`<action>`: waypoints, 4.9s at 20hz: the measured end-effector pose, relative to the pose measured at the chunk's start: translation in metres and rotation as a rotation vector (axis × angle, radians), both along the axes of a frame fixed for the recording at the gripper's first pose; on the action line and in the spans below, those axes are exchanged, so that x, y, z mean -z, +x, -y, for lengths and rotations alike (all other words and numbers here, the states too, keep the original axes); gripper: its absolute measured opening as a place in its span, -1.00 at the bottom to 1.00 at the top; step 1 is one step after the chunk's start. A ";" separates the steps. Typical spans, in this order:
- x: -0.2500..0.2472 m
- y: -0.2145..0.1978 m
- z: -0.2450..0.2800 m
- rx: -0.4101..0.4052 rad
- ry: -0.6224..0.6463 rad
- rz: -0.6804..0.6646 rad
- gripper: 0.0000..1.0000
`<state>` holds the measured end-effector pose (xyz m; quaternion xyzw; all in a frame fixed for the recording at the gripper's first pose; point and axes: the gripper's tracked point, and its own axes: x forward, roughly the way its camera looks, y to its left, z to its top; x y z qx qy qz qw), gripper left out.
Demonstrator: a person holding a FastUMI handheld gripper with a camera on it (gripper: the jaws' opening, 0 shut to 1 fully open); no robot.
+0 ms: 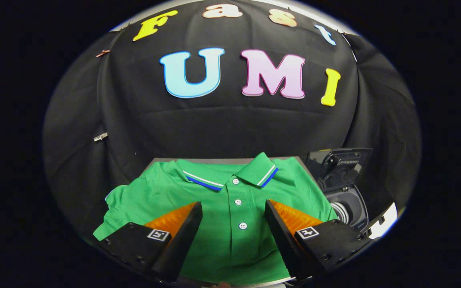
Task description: Put the clothes into the washing machine and then close the washing machine lid.
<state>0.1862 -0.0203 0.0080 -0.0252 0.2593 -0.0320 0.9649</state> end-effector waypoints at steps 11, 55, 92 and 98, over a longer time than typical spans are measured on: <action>0.026 0.003 0.009 0.068 -0.023 -0.353 0.95; -0.180 -0.030 0.225 0.109 -0.076 0.253 -0.87; 0.234 0.031 0.433 0.247 -0.048 -0.358 -0.87; 0.264 0.027 0.437 0.189 -0.049 -0.466 -0.83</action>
